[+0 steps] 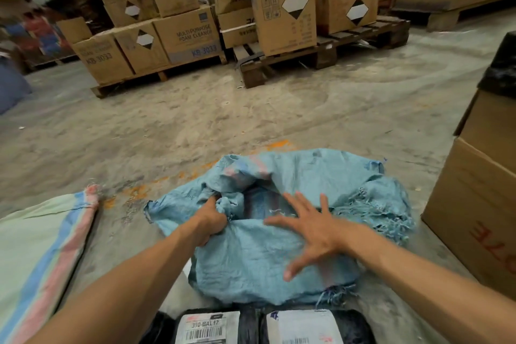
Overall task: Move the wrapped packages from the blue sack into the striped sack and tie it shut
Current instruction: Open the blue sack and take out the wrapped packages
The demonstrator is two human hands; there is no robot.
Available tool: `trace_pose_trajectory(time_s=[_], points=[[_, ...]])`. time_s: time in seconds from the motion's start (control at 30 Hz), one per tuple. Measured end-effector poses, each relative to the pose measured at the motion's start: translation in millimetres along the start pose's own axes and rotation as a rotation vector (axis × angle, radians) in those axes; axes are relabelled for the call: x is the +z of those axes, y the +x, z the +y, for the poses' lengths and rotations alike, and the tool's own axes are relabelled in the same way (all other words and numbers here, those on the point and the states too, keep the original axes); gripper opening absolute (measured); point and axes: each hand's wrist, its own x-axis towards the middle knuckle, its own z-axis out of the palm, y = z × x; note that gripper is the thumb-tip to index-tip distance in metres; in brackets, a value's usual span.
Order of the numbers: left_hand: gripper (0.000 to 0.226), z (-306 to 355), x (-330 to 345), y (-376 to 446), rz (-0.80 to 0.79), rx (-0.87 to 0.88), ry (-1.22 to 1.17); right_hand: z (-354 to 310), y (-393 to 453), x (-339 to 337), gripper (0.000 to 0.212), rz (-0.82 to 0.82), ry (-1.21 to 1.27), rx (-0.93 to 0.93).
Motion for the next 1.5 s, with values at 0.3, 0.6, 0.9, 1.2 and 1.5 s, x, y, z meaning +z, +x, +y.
trace_pose_trajectory(time_s=[0.3,0.6,0.9,1.2,1.5], points=[[0.115,21,-7,-27,-0.349,-0.214,0.017,7,-3,32,0.102,-0.086,-0.15,0.1],[0.102,18,-18,-69,-0.335,-0.078,0.208,14,-36,-6,0.087,-0.106,-0.131,0.117],[0.091,29,-80,-122,-0.281,0.185,0.2,-46,-51,-77,0.069,0.201,0.033,-0.033],[0.096,-18,-215,-172,-0.108,0.201,0.525,-194,-62,-155,0.086,0.2,0.106,-0.366],[0.067,-149,-320,-205,-0.05,0.074,0.729,-364,-1,-166,0.093,0.038,-0.048,-0.437]])
